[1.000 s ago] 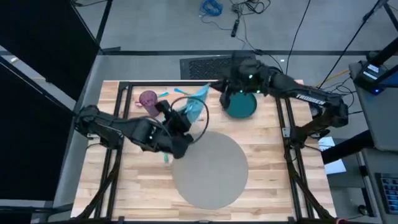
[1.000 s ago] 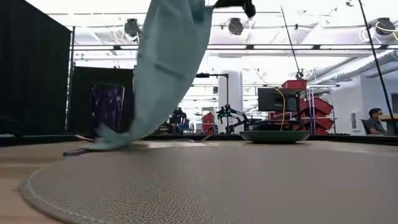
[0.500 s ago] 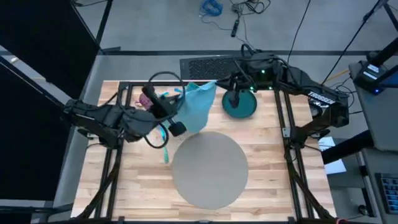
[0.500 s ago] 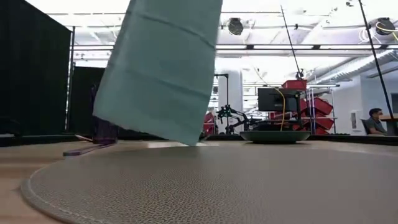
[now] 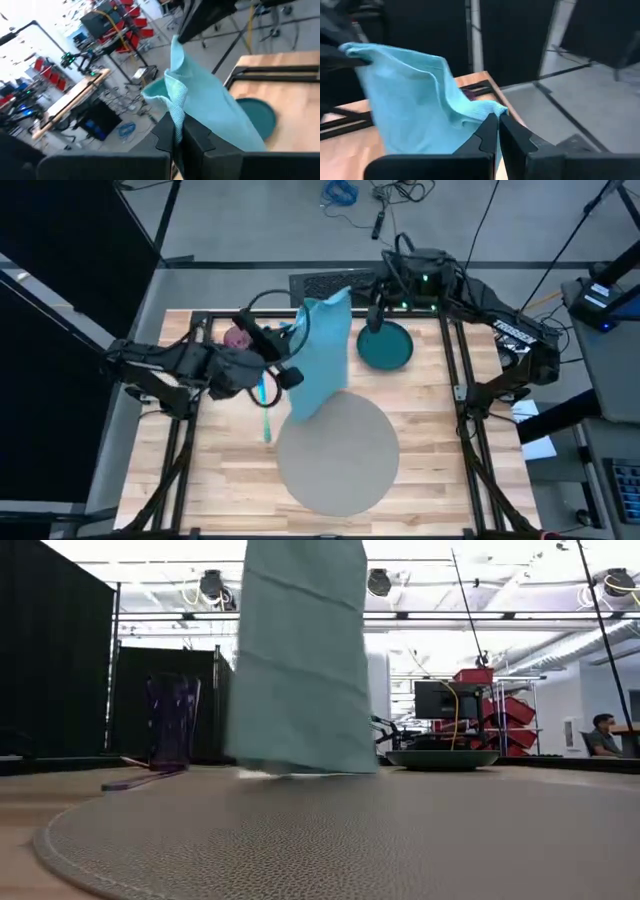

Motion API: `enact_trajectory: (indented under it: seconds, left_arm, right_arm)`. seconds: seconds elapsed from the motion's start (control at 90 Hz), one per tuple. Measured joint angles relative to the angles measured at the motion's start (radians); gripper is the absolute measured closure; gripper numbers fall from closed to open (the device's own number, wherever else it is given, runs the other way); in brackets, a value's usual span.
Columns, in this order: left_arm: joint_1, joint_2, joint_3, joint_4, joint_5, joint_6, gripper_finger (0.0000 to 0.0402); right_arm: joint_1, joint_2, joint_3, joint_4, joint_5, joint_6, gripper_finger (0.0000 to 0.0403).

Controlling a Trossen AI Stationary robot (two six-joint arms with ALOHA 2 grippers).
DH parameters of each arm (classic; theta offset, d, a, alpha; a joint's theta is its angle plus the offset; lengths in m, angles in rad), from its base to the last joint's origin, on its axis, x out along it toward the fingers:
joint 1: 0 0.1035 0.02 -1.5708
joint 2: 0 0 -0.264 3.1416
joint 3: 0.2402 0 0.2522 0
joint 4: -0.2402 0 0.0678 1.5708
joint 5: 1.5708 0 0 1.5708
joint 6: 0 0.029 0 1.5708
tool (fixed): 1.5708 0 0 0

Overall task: Set table place
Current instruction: Fold the blue napkin

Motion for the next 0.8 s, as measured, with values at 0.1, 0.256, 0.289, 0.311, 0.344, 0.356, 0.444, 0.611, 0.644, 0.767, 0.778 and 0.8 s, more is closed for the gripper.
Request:
enact_trajectory:
  seconds: [0.1, 0.256, 0.289, 0.311, 0.344, 0.356, 0.444, 0.611, 0.644, 0.767, 0.778, 0.8]
  left_arm:
    - [0.042, 0.000, 0.000, -0.005, 0.024, 0.022, 0.0401]
    - [0.103, 0.000, 0.000, 0.016, 0.079, 0.094, 0.0401]
    - [0.114, 0.000, 0.000, 0.020, 0.089, 0.104, 0.0401]
    - [0.122, 0.000, 0.000, 0.021, 0.100, 0.106, 0.0401]
    - [0.129, -0.001, 0.000, 0.021, 0.118, 0.103, 0.0401]
    - [0.131, -0.001, 0.000, 0.021, 0.124, 0.100, 0.0401]
    - [0.121, -0.001, 0.000, 0.010, 0.182, 0.065, 0.0401]
    - [0.052, -0.001, 0.000, -0.013, 0.255, 0.011, 0.0401]
    - [0.034, -0.001, 0.000, -0.034, 0.263, -0.011, 0.0401]
    - [-0.045, -0.001, 0.000, -0.123, 0.283, -0.123, 0.0401]
    - [-0.053, -0.001, 0.000, -0.129, 0.286, -0.134, 0.0401]
    - [-0.069, -0.001, 0.000, -0.139, 0.289, -0.155, 0.0401]
  right_arm:
    - [-0.033, 0.008, 0.000, 0.047, -0.013, -0.018, 0.0403]
    - [-0.060, 0.008, 0.000, 0.130, -0.072, -0.014, 0.0403]
    - [-0.060, 0.008, 0.000, 0.133, -0.081, -0.003, 0.0403]
    - [-0.060, 0.008, 0.000, 0.131, -0.084, 0.001, 0.0403]
    - [-0.058, 0.008, 0.000, 0.118, -0.086, 0.007, 0.0403]
    - [-0.056, 0.008, 0.000, 0.111, -0.087, 0.009, 0.0403]
    - [-0.025, 0.008, 0.000, 0.045, -0.095, 0.029, 0.0403]
    - [0.097, 0.008, 0.000, -0.086, -0.007, 0.059, 0.0403]
    - [0.128, 0.008, 0.000, -0.110, 0.015, 0.069, 0.0403]
    - [0.249, 0.008, 0.000, -0.172, 0.089, 0.130, 0.0403]
    - [0.260, 0.008, 0.000, -0.177, 0.095, 0.136, 0.0403]
    - [0.283, 0.008, 0.000, -0.185, 0.109, 0.149, 0.0403]
